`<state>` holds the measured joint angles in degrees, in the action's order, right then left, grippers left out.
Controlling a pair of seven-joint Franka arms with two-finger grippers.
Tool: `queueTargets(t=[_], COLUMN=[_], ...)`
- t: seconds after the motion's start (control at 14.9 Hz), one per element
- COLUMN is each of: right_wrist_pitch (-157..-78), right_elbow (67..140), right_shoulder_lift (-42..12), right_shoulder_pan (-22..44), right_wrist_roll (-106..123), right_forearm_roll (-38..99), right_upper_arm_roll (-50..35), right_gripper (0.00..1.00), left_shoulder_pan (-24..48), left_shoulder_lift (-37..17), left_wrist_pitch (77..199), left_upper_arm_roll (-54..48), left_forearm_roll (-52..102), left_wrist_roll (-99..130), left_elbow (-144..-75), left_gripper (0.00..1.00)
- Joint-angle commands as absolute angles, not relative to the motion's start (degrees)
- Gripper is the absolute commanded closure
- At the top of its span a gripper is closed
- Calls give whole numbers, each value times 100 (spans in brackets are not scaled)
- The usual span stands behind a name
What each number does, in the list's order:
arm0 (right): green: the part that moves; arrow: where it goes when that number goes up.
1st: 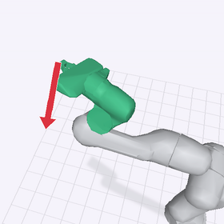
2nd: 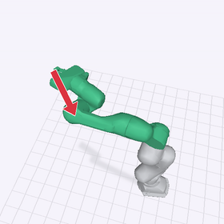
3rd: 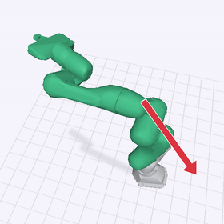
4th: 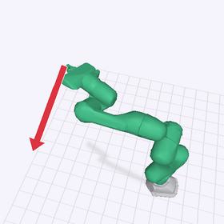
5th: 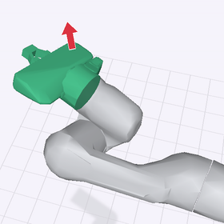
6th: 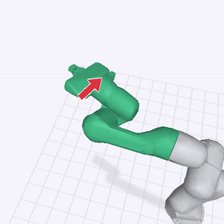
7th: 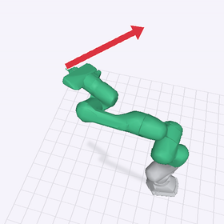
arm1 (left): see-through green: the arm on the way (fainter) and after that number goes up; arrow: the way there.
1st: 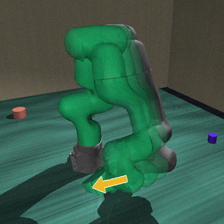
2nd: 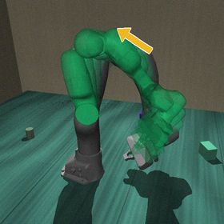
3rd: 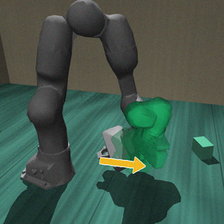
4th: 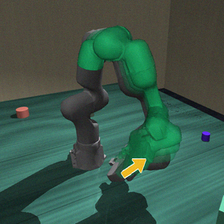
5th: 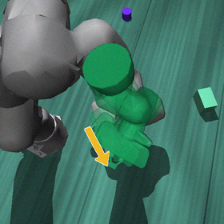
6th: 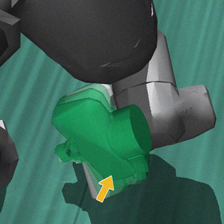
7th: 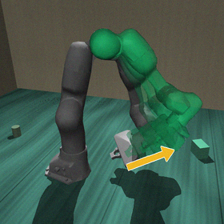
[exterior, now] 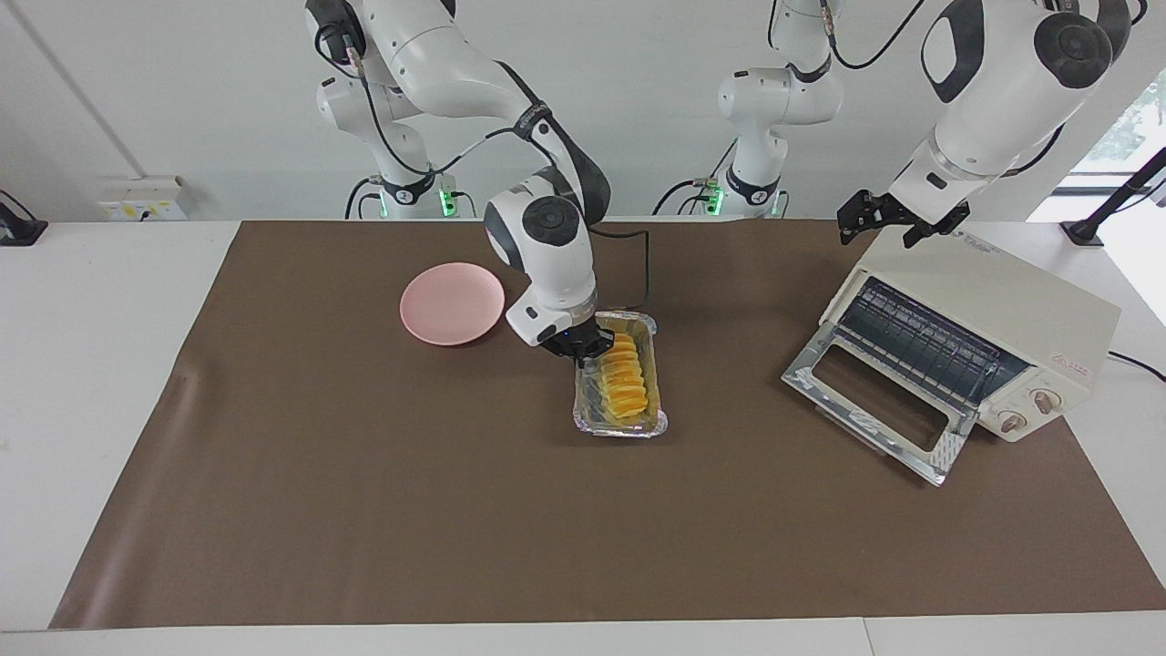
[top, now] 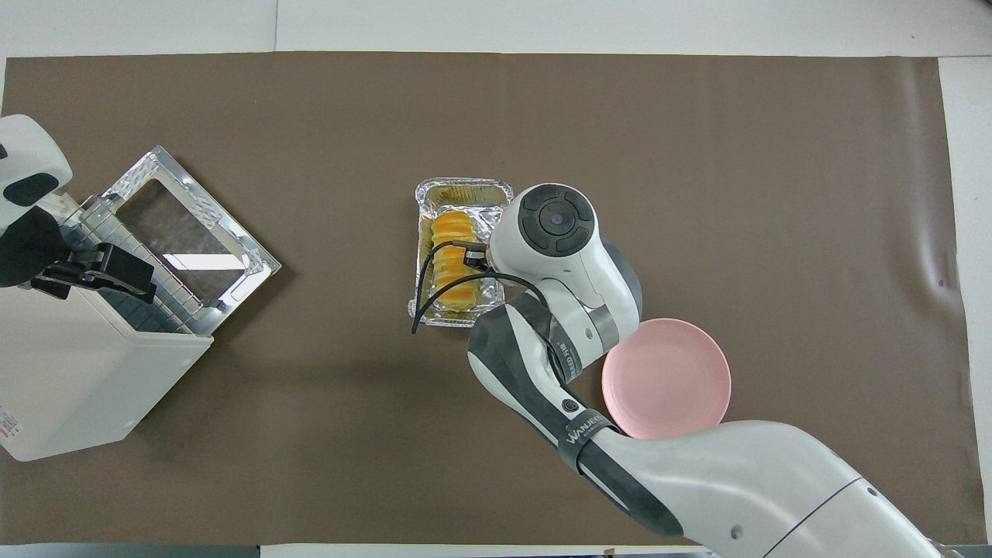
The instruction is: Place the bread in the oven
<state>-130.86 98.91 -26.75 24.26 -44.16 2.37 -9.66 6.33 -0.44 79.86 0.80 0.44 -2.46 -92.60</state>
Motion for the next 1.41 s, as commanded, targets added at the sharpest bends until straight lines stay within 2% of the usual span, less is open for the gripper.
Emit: queueTargets(t=[0.0,0.13,0.2,0.27,0.34,0.4,0.54,0.87,1.34], right_wrist_pitch=[-13315,-13298,-13246,-13132,-12792,-12475,-11851,-10900,-9723], right_elbow=[9905,9914,9914,9888,9792,9617,9361,9334,9431], right_shoulder_lift=[-2733,-2733,-2733,-2716,-2690,-2663,-2515,-1409,104], right_shoulder_pan=[2408,2400,2382,2338,2294,2233,1979,828,-307], right_wrist_roll=[-4509,-4500,-4483,-4456,-4334,-4037,-3457,-1260,-257], right_forearm_roll=[316,308,308,212,133,-68,-211,-150,-123], right_upper_arm_roll=[-958,-958,-958,-949,-923,-897,-879,-888,-870], right_gripper=[100,100,93,61,24,0,0,0,0], left_shoulder_pan=[580,580,580,580,580,580,580,580,580], left_shoulder_lift=[53,53,53,53,53,53,53,53,53], left_wrist_pitch=[8051,8051,8051,8051,8051,8051,8051,8051,8051], left_upper_arm_roll=[44,44,44,44,44,44,44,44,44], left_forearm_roll=[-18,-18,-18,-18,-18,-18,-18,-18,-18], left_wrist_roll=[-281,-281,-281,-281,-281,-281,-281,-281,-281], left_elbow=[-9334,-9334,-9334,-9334,-9334,-9334,-9334,-9334,-9334], left_gripper=[0,0,0,0,0,0,0,0,0])
